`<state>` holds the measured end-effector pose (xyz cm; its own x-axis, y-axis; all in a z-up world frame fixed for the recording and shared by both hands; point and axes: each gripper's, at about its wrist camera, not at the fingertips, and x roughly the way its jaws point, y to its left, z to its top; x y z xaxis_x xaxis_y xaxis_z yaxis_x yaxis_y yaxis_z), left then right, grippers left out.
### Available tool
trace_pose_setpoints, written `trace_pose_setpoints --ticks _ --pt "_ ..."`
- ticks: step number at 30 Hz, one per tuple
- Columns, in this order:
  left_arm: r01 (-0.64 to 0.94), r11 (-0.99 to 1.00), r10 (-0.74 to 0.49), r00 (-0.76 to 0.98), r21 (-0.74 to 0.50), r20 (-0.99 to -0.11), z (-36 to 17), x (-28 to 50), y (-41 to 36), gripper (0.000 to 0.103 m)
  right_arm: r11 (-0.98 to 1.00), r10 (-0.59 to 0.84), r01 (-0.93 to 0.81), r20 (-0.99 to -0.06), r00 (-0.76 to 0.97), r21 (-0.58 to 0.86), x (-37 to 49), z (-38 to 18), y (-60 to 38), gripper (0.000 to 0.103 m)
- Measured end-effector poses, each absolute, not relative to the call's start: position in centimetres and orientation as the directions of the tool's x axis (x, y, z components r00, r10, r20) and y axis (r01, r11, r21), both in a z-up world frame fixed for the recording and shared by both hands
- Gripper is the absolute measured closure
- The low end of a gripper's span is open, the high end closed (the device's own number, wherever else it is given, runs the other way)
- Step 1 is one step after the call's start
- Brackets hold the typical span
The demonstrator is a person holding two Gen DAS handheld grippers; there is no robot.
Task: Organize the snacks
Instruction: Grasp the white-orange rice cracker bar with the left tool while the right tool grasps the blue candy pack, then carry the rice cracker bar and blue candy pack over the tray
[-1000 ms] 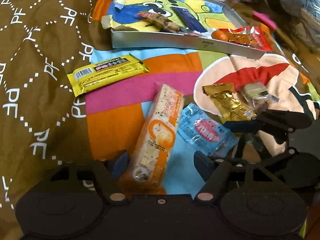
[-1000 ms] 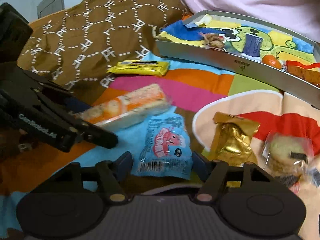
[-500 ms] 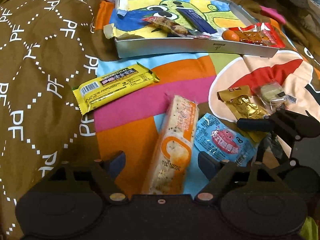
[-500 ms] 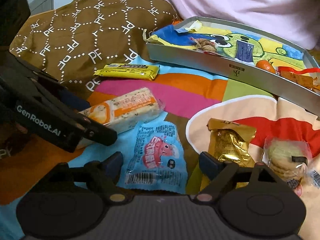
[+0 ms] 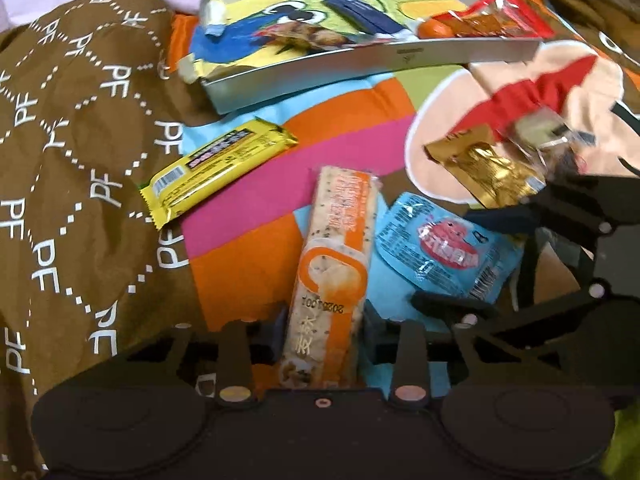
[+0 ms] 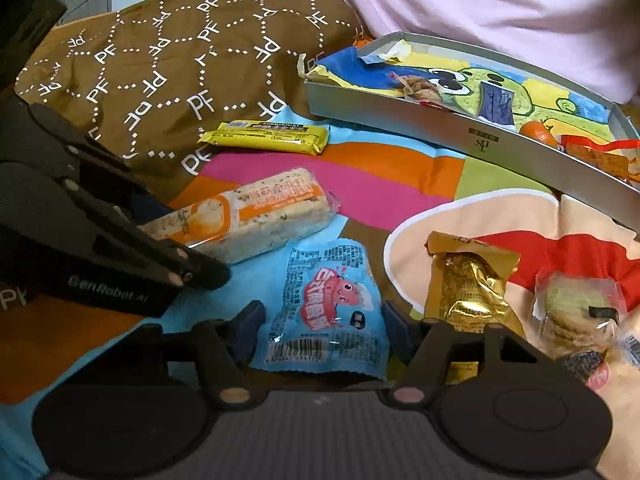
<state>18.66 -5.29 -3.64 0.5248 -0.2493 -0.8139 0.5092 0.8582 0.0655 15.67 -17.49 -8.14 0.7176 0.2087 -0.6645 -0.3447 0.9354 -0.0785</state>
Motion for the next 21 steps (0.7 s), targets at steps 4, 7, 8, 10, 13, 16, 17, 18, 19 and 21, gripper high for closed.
trace_pose_setpoints --ticks 4,7,8,10,13,16,17,18,19,21 --pt "0.516 0.856 -0.263 0.495 0.037 -0.828 -3.2 17.8 -5.5 0.068 0.926 0.163 -0.348 -0.676 0.719 -0.148 15.1 -7.8 -16.6 0.035" --pt "0.490 0.872 -0.265 0.473 0.001 -0.840 -3.1 17.2 -5.4 0.068 0.915 0.134 -0.354 -0.683 0.718 -0.192 14.6 -7.6 -16.3 0.036" --pt "0.475 0.880 -0.269 0.463 -0.020 -0.844 -3.2 17.0 -5.2 0.068 0.911 0.126 -0.356 -0.685 0.718 -0.205 14.3 -7.5 -16.2 0.036" --pt "0.440 0.896 -0.282 0.451 -0.064 -0.846 -3.2 16.7 -4.8 0.068 0.903 0.111 -0.361 -0.686 0.719 -0.232 13.7 -7.2 -16.3 0.036" --pt "0.392 0.911 -0.313 0.449 -0.131 -0.837 -3.1 16.3 -4.4 0.069 0.888 0.089 -0.366 -0.678 0.730 -0.277 12.5 -6.9 -16.4 0.037" --pt "0.361 0.916 -0.334 0.454 -0.172 -0.826 -3.0 15.7 -4.7 0.069 0.854 0.053 -0.374 -0.656 0.753 -0.361 11.2 -6.8 -16.0 0.037" --pt "0.358 0.916 -0.339 0.458 -0.178 -0.822 -3.0 15.4 -4.8 0.069 0.836 0.038 -0.377 -0.645 0.764 -0.398 10.7 -6.9 -15.8 0.037" --pt "0.360 0.916 -0.341 0.462 -0.178 -0.819 -3.0 15.0 -5.1 0.069 0.814 0.016 -0.374 -0.627 0.778 -0.444 10.1 -7.0 -15.5 0.037" --pt "0.366 0.915 -0.336 0.463 -0.169 -0.820 -3.0 14.6 -5.3 0.069 0.793 -0.005 -0.368 -0.609 0.793 -0.485 9.6 -7.1 -15.3 0.037" --pt "0.371 0.919 -0.310 0.472 -0.133 -0.825 -3.2 14.0 -5.9 0.069 0.756 -0.043 -0.357 -0.587 0.809 -0.548 8.8 -7.5 -15.1 0.036"
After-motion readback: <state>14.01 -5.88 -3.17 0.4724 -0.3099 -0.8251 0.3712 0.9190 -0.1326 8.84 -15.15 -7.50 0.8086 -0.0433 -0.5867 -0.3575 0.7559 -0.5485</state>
